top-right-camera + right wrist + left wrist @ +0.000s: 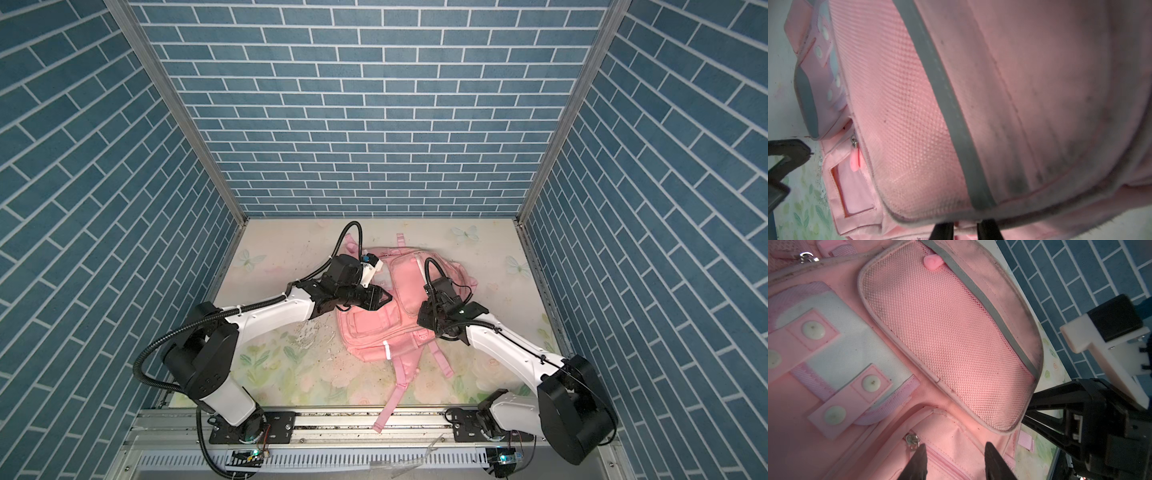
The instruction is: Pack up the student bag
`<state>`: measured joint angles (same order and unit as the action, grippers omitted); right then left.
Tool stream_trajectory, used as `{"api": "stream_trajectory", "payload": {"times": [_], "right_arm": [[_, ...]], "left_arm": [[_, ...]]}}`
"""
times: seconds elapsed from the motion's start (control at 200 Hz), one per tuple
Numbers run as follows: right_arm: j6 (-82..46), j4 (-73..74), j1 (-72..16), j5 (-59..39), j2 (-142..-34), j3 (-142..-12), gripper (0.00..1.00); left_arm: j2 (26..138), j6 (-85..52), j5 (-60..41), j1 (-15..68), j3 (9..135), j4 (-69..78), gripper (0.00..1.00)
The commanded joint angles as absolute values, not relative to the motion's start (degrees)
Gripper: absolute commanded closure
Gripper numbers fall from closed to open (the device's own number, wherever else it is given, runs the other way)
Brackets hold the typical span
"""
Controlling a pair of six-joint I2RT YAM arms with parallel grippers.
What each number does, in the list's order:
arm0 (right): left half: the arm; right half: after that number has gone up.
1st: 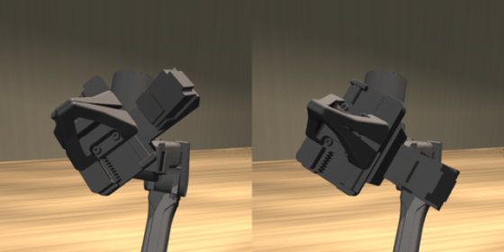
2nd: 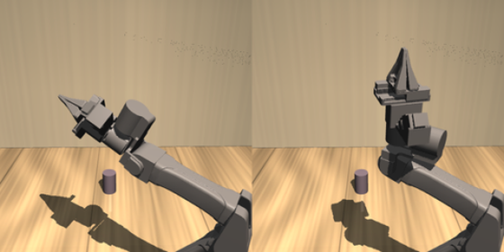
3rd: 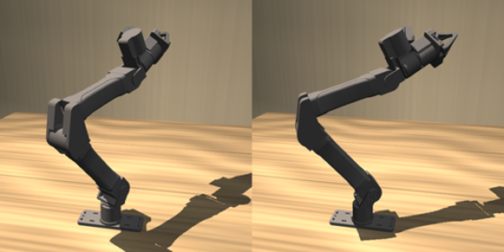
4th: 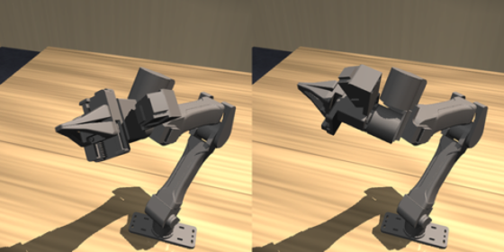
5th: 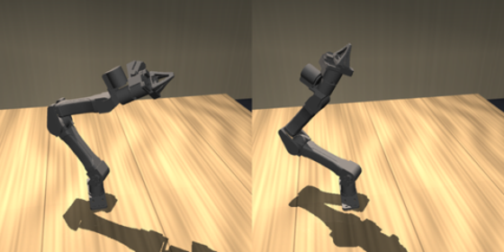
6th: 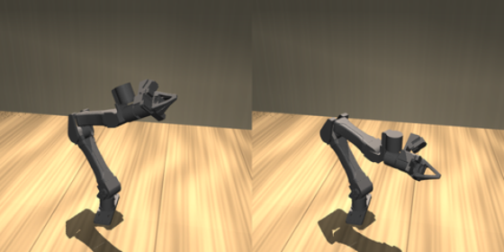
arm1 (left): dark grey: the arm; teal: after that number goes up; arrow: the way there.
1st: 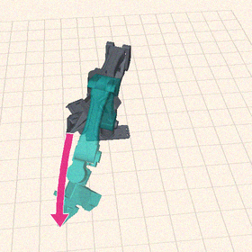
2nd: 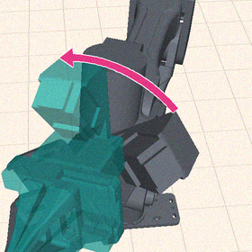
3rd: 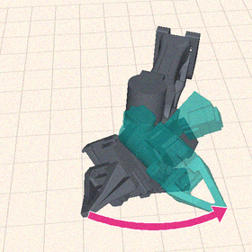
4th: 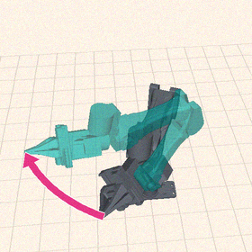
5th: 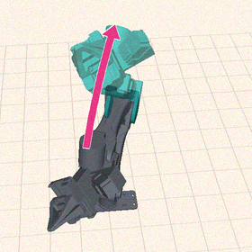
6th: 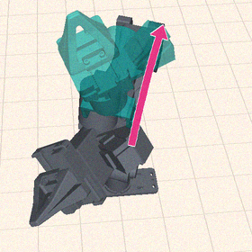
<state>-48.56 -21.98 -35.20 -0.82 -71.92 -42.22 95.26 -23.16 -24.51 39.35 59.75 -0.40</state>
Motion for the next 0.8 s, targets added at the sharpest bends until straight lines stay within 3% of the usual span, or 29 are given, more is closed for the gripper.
{"api": "stream_trajectory", "payload": {"times": [0.0,0.245,0.505,0.605,0.795], "right_arm": [[-48.12,-22.33,-34.76,0.71,-73.03,-44.43,0.84],[-44.26,-25.54,-34.79,0.49,-72.29,-45.79,0.96],[-37.88,-27.00,-34.67,-1.77,-70.96,-46.32,1.00],[-35.03,-26.99,-34.57,-2.49,-70.13,-46.43,1.00],[-30.18,-26.54,-30.48,-6.67,-67.22,-44.99,1.00]], "left_arm": [[94.85,-23.74,-23.39,39.01,59.26,-1.08,0.53],[93.59,-36.23,-22.40,39.54,59.61,-3.27,0.49],[91.27,-52.21,-17.69,43.51,56.92,2.98,0.46],[92.57,-45.06,-16.06,46.25,59.29,2.14,0.46],[93.75,-17.30,-9.23,49.36,63.81,-5.29,0.47]]}}
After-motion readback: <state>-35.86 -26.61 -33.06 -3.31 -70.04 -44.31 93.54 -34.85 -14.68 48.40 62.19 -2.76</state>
